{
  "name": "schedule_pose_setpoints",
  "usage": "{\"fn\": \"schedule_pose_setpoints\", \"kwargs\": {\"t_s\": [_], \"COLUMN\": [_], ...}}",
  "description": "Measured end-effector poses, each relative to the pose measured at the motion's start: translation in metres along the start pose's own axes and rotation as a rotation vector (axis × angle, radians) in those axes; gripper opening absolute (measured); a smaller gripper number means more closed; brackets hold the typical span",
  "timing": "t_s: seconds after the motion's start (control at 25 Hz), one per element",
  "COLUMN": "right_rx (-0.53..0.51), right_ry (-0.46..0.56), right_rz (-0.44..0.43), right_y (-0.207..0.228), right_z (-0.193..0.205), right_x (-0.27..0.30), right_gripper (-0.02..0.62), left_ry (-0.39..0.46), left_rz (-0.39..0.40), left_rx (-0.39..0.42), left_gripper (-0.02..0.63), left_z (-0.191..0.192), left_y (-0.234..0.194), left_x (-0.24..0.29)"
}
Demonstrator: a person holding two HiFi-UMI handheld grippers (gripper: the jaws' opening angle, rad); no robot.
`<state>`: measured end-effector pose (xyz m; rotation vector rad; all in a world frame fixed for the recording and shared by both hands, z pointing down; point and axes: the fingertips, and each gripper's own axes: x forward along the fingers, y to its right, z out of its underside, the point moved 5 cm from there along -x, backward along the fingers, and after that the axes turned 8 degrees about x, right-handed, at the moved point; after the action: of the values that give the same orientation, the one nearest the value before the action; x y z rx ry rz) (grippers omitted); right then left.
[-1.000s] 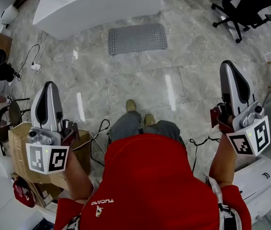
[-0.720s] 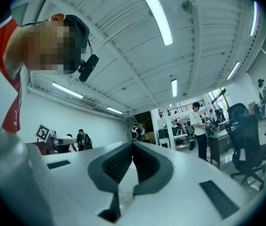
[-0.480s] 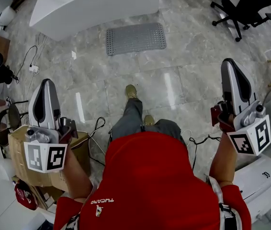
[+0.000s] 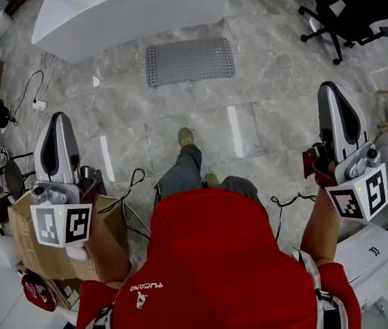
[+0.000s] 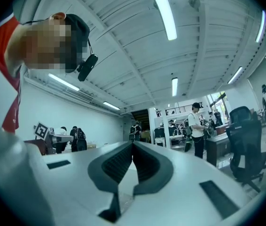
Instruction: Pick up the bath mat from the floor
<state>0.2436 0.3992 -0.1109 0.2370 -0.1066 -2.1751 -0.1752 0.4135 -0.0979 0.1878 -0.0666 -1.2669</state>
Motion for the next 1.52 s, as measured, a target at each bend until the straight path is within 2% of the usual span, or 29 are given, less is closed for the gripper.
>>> {"fn": "schedule_pose_setpoints", "kwargs": {"t_s": [0.2,0.68,0.88,1.16,1.52], "right_rx": [-0.015,-0.042,-0.047,-0.045,-0.075], "right_ry": [-0.016,-0.044,-0.060,-0.055,-0.043], "right_rz": [0.016,0.080,0.094,0.074,0.043], "right_y": [0.014,0.029,0.035,0.050,0.098], "right_z": [0.002,0.009,0.013,0.016,0.020], "right_x": [0.063,0.193,0.217,0.250,0.289], "right_gripper": [0.002,0.002,0.002,0.002,0.002], "left_ry": [0.012,-0.001,-0.005,-0.037,-0.046], "left_rz": [-0.011,0.045,0.071,0.067,-0.002], "left_rx": [0.029,-0.001,-0.024,-0.061,-0.047], "left_gripper": [0.005,0.005,0.005,0.005,0.005], "left_z": [0.010,0.039,0.049,0.064,0.064], "left_y": [-0.042,-0.136,-0.146,-0.148,-0.149], "left_x": [0.047,0.161,0.185,0.204,0.248]}}
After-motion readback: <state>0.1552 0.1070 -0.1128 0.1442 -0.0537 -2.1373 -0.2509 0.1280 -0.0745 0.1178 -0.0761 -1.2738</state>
